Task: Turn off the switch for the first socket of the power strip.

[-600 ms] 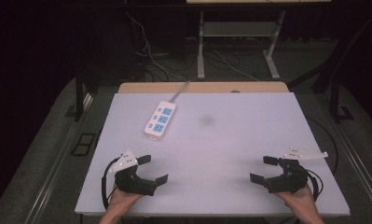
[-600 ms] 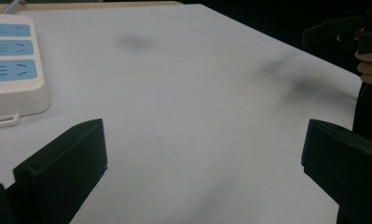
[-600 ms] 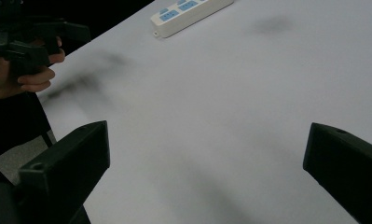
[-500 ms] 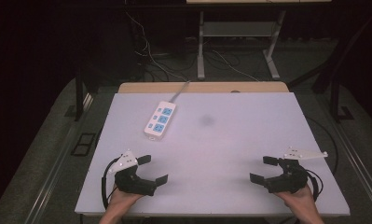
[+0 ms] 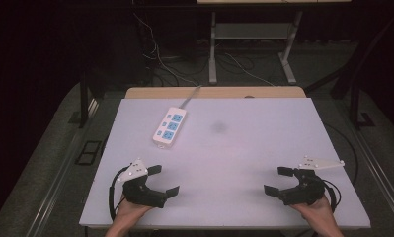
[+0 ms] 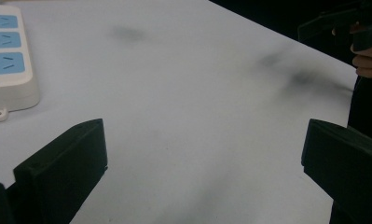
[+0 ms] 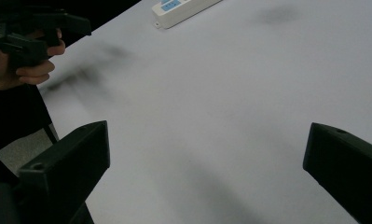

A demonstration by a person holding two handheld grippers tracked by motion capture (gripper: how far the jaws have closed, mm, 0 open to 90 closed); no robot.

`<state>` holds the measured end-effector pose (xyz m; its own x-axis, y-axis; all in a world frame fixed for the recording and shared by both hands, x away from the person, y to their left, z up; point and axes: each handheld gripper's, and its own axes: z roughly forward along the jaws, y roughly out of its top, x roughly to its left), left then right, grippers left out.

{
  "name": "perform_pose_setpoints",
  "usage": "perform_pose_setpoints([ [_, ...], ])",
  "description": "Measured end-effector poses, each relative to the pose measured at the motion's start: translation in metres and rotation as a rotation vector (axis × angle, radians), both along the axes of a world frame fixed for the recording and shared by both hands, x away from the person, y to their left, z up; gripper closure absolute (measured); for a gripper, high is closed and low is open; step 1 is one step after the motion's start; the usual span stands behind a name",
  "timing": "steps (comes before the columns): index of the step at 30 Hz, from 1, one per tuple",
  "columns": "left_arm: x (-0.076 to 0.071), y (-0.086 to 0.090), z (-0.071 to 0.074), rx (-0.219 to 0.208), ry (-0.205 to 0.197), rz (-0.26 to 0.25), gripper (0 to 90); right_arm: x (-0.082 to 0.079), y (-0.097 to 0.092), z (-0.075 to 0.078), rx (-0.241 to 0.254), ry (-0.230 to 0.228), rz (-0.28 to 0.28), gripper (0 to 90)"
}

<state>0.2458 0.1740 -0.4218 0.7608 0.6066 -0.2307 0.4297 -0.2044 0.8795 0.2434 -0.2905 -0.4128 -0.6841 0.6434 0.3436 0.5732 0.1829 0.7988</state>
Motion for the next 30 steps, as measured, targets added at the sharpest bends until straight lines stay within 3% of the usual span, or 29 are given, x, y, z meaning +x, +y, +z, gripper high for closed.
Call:
perform_pose_setpoints([
  [19, 0.005, -0.003, 0.011, 0.01, 0.034, -0.04, 0.0, 0.0, 0.001, -0.001, -0.017, 0.003, 0.002, 0.3],
  [30, 0.01, -0.005, 0.016, 0.04, 0.052, -0.063, 0.0, 0.001, 0.0, -0.001, -0.021, 0.004, 0.005, 0.3],
])
